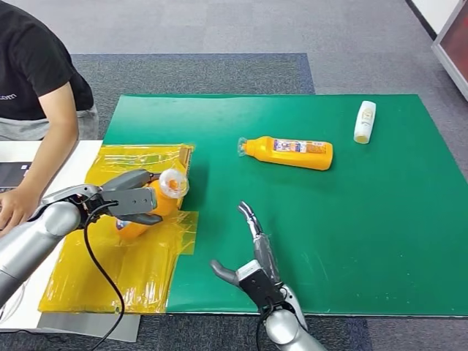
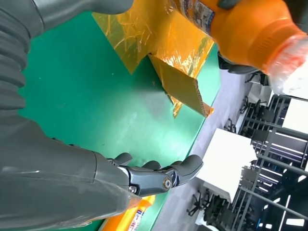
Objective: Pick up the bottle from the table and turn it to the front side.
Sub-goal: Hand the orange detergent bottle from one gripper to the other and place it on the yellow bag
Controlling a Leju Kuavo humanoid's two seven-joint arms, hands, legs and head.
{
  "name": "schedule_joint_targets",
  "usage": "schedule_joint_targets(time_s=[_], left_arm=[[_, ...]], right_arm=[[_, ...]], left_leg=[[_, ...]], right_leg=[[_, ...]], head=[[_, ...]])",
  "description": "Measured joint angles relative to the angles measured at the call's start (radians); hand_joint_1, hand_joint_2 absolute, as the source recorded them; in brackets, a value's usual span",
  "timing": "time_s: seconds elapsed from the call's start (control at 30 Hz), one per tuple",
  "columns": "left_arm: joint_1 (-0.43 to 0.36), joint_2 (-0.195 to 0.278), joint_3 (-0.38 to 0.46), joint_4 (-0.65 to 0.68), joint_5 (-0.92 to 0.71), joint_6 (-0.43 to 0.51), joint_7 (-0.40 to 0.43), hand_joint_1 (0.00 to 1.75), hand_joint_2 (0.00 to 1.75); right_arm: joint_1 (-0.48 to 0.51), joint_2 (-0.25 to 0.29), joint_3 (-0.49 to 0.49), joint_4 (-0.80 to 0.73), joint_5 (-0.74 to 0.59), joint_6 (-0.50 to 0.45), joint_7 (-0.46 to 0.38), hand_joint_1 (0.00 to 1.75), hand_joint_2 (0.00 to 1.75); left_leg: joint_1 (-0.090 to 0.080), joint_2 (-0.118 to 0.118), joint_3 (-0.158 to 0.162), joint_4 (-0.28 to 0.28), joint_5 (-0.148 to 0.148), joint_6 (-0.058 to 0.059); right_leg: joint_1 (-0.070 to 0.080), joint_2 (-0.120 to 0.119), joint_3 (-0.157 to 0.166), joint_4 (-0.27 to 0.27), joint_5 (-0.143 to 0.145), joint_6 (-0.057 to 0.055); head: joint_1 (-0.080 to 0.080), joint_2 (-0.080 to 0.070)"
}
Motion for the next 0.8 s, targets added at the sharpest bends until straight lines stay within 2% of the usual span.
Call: schedule_joint_targets(time_s=[0.27, 0.4, 0.8], left_arm=[[0.008, -0.009, -0.060, 0.026, -0.106, 0.100, -0.050, 1.75, 1.75], [0.035, -0.053, -0.070, 0.052, -0.175, 0.166, -0.071, 1.75, 1.75], [0.079, -0.167, -0.059, 0.153, -0.205, 0.213, -0.068, 1.75, 1.75]], right_arm=[[-0.001, 0.004, 0.000, 0.000, 0.010, 0.015, 0.000, 0.00, 1.75], [-0.002, 0.007, 0.000, 0.000, 0.012, 0.020, 0.001, 0.00, 1.75], [-0.005, 0.009, 0.002, 0.002, 0.010, 0.028, 0.009, 0.00, 1.75]], left_leg=[[0.000, 0.000, 0.000, 0.000, 0.000, 0.000], [0.000, 0.000, 0.000, 0.000, 0.000, 0.000], [0.000, 0.000, 0.000, 0.000, 0.001, 0.001]], right_leg=[[0.000, 0.000, 0.001, 0.000, 0.000, 0.000], [0.000, 0.000, 0.001, 0.000, 0.001, 0.000], [0.000, 0.000, 0.001, 0.000, 0.002, 0.000]], head=[[0.000, 0.000], [0.000, 0.000], [0.000, 0.000]])
